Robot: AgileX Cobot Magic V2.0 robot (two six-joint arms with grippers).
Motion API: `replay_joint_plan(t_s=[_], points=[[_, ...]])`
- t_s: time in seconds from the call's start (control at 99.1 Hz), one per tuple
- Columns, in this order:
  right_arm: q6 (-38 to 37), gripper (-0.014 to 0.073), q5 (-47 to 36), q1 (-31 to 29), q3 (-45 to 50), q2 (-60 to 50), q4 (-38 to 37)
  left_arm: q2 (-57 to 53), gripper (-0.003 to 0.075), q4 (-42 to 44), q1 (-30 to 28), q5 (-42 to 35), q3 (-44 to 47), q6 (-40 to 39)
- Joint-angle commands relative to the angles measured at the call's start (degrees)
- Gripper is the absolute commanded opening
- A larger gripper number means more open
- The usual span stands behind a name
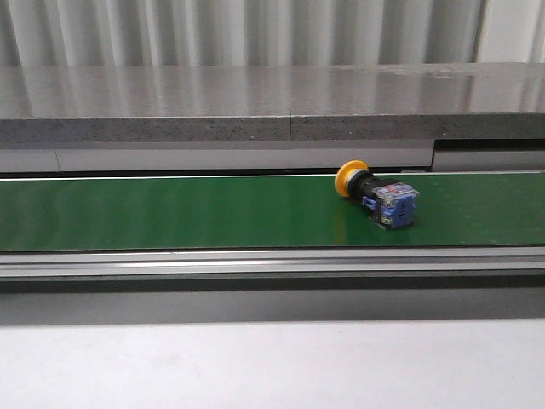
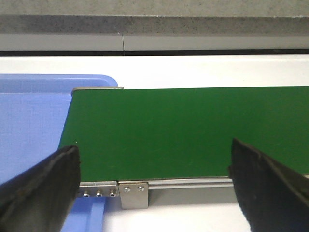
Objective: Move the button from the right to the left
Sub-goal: 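Let the belt carry the button toward the left gripper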
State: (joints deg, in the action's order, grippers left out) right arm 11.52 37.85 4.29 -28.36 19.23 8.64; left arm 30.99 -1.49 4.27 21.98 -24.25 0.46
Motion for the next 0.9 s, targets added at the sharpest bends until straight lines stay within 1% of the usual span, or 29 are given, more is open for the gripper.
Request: replay_joint_plan(t_s=[0.0,0.071,0.111,0.202,0.313,0.363,0.474,0.656,0.777,0.888], points=[[0.5,-0.0067,-4.3,0.1,-1.4,0.2,0.5,0.7,0.0620,-0.3,-0.1,-5.5,-2.1,-0.5],[0.5,-0.0067,-4.3,0.1,-1.4,0.2,0.5,0.9,0.0606,-0.6,-0.1,-7.2,-1.9,-0.5],[0.5,-0.0067,-4.3,0.1,-1.4,0.2,0.5,1.0,0.0596,-1.9,-0.1,-7.3,-1.9,-0.5],[0.5,-0.0067,-4.3,0.1,-1.4,0.2,0.5,1.1,0.0573,-1.7,-0.1,-6.6,-2.7,-0.5],[0.5,-0.0067,-4.3,0.1,-1.4,0.2,0.5,3.1,0.0563,-0.2,-0.1,-1.5,-5.5,-0.5],[0.5,-0.0067,-4.3,0.1,-1.4,0.2,0.5,4.5,0.0563,1.5,-0.1,1.0,-7.4,-0.5],[0.5,-0.0067,-4.3,0.1,-1.4,0.2,0.5,8.0,0.0563,2.1,-0.1,6.2,-12.4,-0.5],[0.5,-0.0067,-4.3,0.1,-1.4,0.2,0.5,13.7,0.0563,0.6,-0.1,13.1,-20.7,-1.1],[0.5,-0.0067,-4.3,0.1,-1.4,0.2,0.5,18.3,0.0563,-1.0,-0.1,19.2,-26.0,-1.2],[0.5,-0.0067,-4.3,0.1,-1.4,0.2,0.5,23.2,0.0563,-2.8,-0.1,22.1,-30.0,-1.4]])
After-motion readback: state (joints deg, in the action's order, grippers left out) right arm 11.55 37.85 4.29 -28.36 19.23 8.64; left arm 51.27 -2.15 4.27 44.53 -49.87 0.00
